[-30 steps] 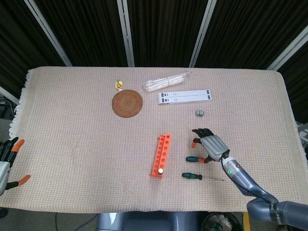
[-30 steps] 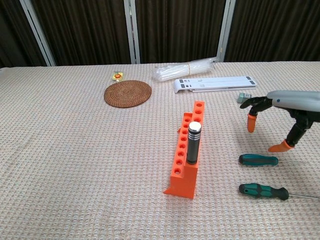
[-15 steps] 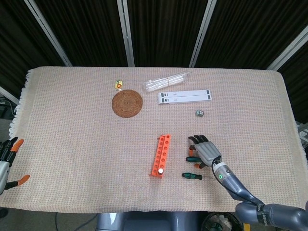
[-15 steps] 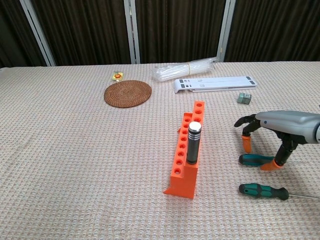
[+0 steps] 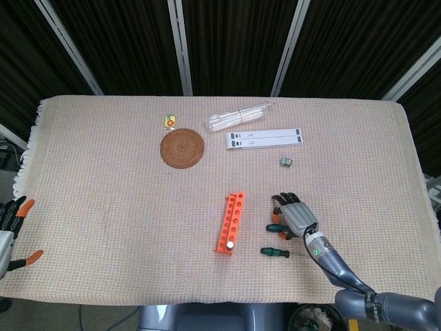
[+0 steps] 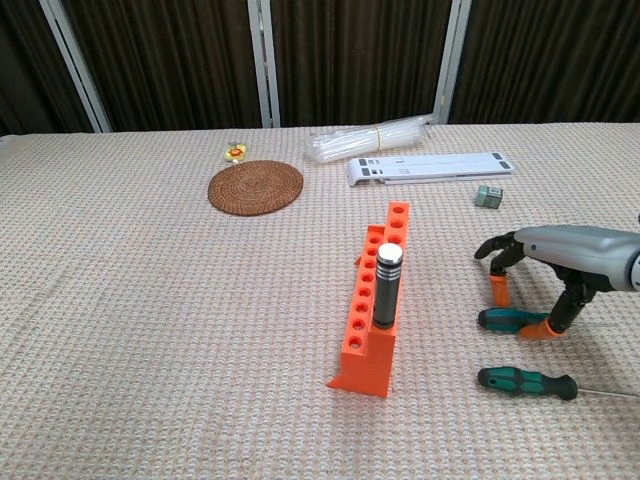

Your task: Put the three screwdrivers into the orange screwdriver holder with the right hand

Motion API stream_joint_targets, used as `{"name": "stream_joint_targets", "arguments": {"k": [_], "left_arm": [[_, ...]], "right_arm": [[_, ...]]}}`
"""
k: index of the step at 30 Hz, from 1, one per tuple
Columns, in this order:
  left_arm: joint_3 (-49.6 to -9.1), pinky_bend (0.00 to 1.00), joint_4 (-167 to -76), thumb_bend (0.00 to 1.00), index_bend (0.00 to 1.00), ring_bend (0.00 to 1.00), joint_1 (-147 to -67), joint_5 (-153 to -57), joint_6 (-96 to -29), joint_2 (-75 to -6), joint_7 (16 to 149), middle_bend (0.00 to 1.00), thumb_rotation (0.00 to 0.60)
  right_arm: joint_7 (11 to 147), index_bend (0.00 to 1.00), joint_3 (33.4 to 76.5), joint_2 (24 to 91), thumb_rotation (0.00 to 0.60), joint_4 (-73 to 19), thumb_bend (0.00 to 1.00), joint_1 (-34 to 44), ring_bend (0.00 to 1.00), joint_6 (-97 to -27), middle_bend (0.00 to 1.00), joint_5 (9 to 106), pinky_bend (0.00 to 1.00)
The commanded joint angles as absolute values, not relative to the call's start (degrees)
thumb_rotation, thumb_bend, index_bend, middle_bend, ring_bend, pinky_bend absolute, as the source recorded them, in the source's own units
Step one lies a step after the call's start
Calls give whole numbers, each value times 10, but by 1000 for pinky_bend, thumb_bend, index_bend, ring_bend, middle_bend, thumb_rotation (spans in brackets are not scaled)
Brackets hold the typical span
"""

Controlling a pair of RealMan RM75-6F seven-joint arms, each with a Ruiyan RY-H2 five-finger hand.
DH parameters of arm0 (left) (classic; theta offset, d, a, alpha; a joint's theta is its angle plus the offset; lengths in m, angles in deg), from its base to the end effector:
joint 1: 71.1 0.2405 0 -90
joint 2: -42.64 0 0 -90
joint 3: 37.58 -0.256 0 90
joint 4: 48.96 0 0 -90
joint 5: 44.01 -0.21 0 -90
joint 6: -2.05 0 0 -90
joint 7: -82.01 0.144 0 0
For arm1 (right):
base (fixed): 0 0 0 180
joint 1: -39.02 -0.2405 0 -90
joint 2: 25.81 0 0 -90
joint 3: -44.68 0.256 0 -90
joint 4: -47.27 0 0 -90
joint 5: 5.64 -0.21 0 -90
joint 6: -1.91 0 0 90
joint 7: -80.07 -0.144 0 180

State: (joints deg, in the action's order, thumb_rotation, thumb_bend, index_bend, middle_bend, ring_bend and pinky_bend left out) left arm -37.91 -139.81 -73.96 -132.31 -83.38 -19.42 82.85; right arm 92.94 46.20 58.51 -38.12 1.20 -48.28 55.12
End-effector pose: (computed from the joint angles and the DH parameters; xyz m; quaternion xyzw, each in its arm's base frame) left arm -0.3237 0.1585 0.1645 -0.6218 -0.3803 -0.3481 0.5895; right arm -0.2217 -0.3042 -0.0192 0.7431 -0.4694 0.2738 0.3906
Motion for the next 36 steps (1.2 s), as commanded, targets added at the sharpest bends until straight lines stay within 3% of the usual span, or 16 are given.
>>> {"name": "stream_joint_targets", "arguments": {"k": [1, 15, 26, 33, 36], "left_arm": [[-379, 0, -1398, 81, 0, 0, -740, -1323, -835, -194, 829, 0, 600], [-379, 0, -1399, 83, 0, 0, -739, -1323, -835, -193, 829, 0, 600], [-379, 0, -1397, 82, 0, 0, -741, -1323, -833, -195, 827, 0, 600], [-380, 0, -1394, 81, 0, 0, -739, -1324, -835, -196, 824, 0, 600], [-380, 0, -1396, 81, 0, 0, -740, -1326, -836, -196, 824, 0, 600]], "right_arm": [[934, 522, 460, 587, 600, -378, 225, 14, 0, -484, 94, 554, 0], [1029, 536, 441, 597, 600, -374, 271, 24, 0, -537, 113, 605, 0], [1043, 538, 454, 578, 600, -405, 274, 38, 0, -567, 116, 621, 0], [912, 546, 495, 531, 600, -463, 287, 42, 0, -518, 125, 585, 0], [739, 550, 552, 490, 600, -509, 299, 52, 0, -481, 133, 573, 0]]}}
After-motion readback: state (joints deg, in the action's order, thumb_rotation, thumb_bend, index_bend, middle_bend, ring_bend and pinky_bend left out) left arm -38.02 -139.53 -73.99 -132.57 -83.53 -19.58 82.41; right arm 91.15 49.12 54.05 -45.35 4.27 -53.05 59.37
